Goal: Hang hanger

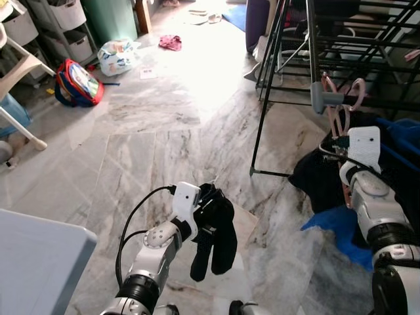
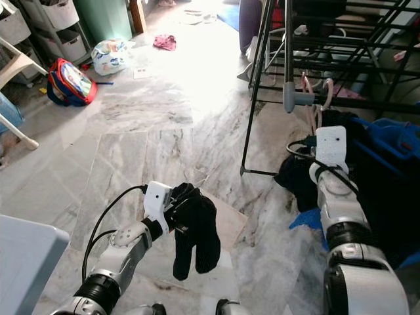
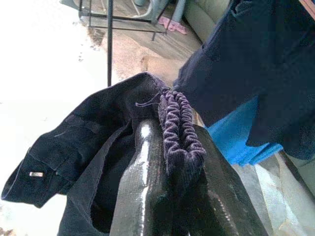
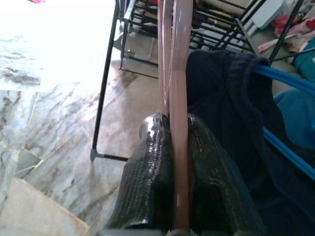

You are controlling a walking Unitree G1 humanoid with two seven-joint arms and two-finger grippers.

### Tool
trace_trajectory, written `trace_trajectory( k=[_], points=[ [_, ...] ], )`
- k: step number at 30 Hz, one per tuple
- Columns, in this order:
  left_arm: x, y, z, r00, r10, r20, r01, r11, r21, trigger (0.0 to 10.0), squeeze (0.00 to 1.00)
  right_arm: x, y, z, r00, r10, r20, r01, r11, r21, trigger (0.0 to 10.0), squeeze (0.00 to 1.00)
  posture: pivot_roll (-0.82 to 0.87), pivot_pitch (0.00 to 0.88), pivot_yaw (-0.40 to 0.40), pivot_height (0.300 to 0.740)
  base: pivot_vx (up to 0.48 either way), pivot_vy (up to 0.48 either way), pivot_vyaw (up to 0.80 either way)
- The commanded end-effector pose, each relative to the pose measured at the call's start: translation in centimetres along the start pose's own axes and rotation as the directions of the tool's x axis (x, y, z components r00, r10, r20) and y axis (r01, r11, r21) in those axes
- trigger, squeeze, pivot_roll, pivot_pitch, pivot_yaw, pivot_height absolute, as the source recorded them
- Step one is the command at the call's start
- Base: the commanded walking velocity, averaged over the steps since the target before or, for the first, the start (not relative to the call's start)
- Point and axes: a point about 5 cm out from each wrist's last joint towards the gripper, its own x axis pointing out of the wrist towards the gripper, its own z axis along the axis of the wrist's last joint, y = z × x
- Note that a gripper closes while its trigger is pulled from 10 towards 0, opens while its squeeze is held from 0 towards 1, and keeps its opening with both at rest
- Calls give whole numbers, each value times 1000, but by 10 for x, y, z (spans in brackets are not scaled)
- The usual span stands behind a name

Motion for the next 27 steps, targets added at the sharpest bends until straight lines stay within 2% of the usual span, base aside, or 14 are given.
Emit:
trace_trajectory(
  k=[1,2,3,4,5,6,7,14,16,18,20,23,24,27],
  points=[
    [1,-3,0,1000,1,12,-1,1000,5,10000,0,-4,-4,8,997,-34,66,34,999,16,1412,0,-30,169,4,740,0,0,0],
    [1,-3,0,1000,2,14,-2,1000,5,10000,0,-7,-5,5,997,-42,67,41,999,15,1412,0,-30,169,4,740,0,0,0],
    [1,-5,-1,1000,1,14,-1,1000,4,10000,0,-14,-4,-3,997,-45,64,44,999,5,3176,0,-38,175,6,740,0,0,0],
    [1,-5,-1,1000,1,14,-1,1000,4,10000,0,-14,-4,-3,997,-45,64,44,999,5,3176,0,-38,175,6,740,0,0,0],
    [1,-6,-2,1000,-1,13,1,1000,4,10000,0,-18,-4,-7,997,-50,65,49,999,3,4471,0,-41,179,7,740,0,0,0],
    [1,-8,-3,1000,-8,12,8,1000,6,10000,0,-26,-3,-16,997,-55,57,55,998,-1,8431,0,-48,193,14,740,0,0,0],
    [1,-9,-3,1000,-10,11,10,1000,8,10000,0,-30,-3,-19,997,-54,51,54,999,-3,10000,0,-48,198,16,740,0,0,0],
    [0,-1,9,999,26,45,-27,999,33,10000,0,-50,8,-39,998,-55,5,55,998,3,10000,0,-53,209,16,740,0,0,0],
    [0,2,10,998,35,46,-37,999,40,10000,0,-52,11,-40,998,-55,4,55,998,4,10000,0,-53,204,15,740,0,0,0],
    [0,11,16,996,77,51,-79,996,49,10000,0,-56,21,-39,999,-49,8,49,999,9,10000,0,-53,193,17,740,0,0,0],
    [-1,15,16,994,103,49,-105,993,59,10000,0,-60,26,-42,999,-49,5,49,999,12,10000,0,-45,177,24,740,0,0,0],
    [1,19,26,985,156,76,-160,986,43,10000,0,-65,28,-40,996,-85,19,84,996,40,10000,0,-32,188,28,740,0,0,0],
    [1,19,30,984,154,94,-159,986,49,10000,0,-67,31,-43,997,-80,19,79,997,19,10000,0,-33,185,28,740,0,0,0],
    [1,20,31,980,174,95,-180,981,65,10000,0,-73,37,-50,996,-83,-12,84,995,48,10000,0,-31,192,17,740,0,0,0]
  ],
)
